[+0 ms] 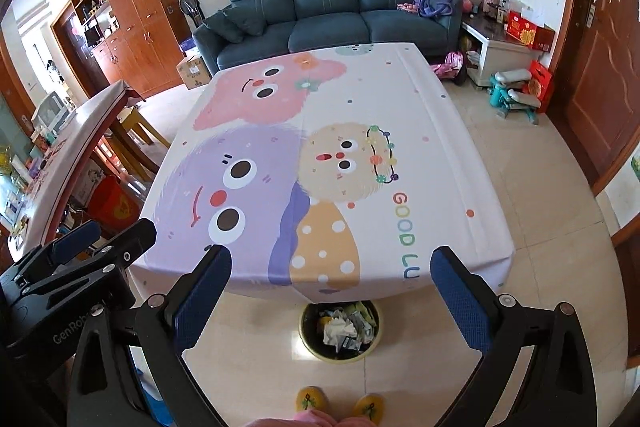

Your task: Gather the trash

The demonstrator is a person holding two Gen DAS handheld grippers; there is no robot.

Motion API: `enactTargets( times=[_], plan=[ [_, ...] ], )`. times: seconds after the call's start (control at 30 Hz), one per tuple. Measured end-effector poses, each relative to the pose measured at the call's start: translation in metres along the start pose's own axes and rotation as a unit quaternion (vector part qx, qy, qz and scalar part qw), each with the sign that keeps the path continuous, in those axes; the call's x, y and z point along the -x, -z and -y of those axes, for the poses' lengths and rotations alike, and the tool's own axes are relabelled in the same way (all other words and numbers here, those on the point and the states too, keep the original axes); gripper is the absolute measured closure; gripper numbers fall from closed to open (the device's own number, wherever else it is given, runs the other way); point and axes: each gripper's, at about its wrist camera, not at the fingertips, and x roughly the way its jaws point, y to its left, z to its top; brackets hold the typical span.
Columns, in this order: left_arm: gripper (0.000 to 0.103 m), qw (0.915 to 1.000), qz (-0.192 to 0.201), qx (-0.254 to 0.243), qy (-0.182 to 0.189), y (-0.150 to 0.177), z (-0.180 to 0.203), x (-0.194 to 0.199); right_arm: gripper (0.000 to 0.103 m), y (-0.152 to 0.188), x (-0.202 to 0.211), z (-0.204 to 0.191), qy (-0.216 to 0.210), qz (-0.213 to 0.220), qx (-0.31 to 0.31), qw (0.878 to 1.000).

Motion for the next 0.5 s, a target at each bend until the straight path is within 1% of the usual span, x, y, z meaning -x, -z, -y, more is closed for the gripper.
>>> enactTargets(
  times=[0.3, 0.5],
  plan=[
    [0.030, 0.9999, 0.010, 0.003, 0.004, -0.0080, -0.0068, 0.0067, 0.002, -0.0081, 0.0066, -0.0046, 0.016, 0.017, 0.006, 1.000],
    [0.030, 0.9998, 0.017, 0.005, 0.006, -0.0114, -0.0082, 0.0106, 0.002, -0.0113, 0.0080, -0.0067, 0.017, 0.022, 0.008, 1.000]
  ],
)
